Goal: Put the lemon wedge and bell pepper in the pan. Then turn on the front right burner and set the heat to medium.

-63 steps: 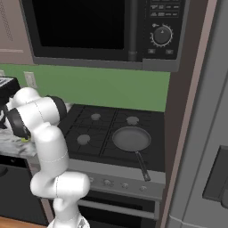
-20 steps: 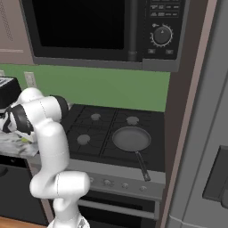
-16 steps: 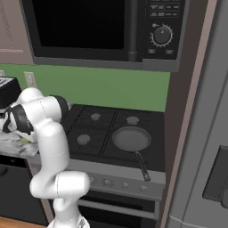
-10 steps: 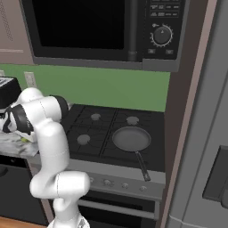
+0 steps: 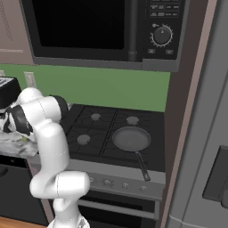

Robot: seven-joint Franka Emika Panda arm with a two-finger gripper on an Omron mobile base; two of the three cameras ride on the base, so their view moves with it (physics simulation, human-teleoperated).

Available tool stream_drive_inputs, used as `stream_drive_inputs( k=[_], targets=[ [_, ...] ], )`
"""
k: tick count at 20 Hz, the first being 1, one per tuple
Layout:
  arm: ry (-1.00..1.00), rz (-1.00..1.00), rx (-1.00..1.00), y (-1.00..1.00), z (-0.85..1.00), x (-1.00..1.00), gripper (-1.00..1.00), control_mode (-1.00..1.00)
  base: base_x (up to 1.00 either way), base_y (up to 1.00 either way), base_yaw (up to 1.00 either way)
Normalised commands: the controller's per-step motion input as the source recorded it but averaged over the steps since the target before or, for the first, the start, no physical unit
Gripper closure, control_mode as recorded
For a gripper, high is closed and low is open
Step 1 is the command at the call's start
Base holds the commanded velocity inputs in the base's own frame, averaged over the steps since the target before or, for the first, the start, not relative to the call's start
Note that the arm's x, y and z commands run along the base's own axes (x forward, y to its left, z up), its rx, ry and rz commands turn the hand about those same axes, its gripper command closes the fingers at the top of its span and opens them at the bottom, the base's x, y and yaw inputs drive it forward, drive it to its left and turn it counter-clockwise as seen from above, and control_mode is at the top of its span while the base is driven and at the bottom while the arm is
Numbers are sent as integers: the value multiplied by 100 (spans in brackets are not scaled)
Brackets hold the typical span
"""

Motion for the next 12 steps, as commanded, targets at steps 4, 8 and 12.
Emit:
stream_drive_inputs(
  k=[4, 8, 12],
  targets=[
    [-15, 16, 0, -40, 46, -50, 100, -100, 0, 0, 0],
    [-16, 19, 0, -49, 63, -73, 100, -100, 0, 0, 0],
    [-10, 21, 0, -38, 28, -24, 100, -100, 0, 0, 0]
  ],
)
